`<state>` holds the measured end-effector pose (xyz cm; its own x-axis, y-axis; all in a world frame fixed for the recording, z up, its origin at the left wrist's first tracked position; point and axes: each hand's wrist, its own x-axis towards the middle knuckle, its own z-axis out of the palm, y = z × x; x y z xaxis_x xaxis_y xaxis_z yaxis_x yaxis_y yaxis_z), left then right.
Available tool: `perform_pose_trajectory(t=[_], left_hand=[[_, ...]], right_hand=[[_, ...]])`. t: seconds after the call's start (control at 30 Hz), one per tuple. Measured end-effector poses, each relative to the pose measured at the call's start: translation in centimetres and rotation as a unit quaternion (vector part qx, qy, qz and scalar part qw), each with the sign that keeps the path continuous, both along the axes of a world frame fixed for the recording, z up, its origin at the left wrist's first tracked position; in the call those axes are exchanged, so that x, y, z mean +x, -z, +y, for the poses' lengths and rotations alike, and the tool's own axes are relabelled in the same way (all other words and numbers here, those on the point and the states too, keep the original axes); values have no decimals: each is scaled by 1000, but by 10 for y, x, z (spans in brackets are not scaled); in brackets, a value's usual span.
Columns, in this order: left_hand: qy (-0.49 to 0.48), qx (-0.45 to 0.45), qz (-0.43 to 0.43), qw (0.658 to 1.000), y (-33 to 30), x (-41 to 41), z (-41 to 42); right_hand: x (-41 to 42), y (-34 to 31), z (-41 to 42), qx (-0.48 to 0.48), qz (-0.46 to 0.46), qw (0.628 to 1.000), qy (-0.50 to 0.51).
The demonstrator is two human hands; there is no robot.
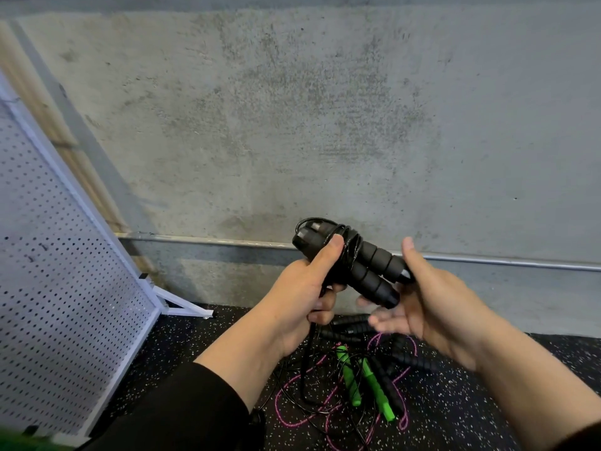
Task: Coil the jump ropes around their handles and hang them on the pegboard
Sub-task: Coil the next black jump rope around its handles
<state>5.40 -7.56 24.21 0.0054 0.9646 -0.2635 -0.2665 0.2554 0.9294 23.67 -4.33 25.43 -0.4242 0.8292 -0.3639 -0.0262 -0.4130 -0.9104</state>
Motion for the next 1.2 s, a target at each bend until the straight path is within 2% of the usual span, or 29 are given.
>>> perform_pose_trajectory(t=[0.1,0.2,0.3,0.43,0.5,0.6,0.83,0.93,1.07,1.13,1.2], left_hand=[[8,-10,14,1000,0,-1,0],[24,-20,15,999,0,-3,1],[33,-31,25,999,-2,-4,2],[38,-49,27,998,-4,-5,2],[40,-45,20,998,-2,-5,2],[19,-54,3,998,2,-3,4],[-8,-52,-19,998,2,-3,5],[-20,-40,-16,999,1,-4,6],[1,-20,-4,1000,0,-2,4],[6,-20,9,1000,1,0,3],[7,-21,11,1000,1,1,3]], right_hand=[[2,-1,-2,-89,47,992,-77],[0,3,0,-79,70,993,-47],[-3,6,-2,18,31,999,27],[-5,1,-6,165,-40,980,100],[-4,-3,-7,210,-76,970,95],[-2,-4,-6,302,-199,931,43],[-5,5,-6,384,-308,870,19],[-1,4,-4,360,-295,885,-1],[7,-4,-2,206,-130,969,-36],[9,-5,-1,192,-141,970,-53],[9,-4,-1,223,-182,955,-68]])
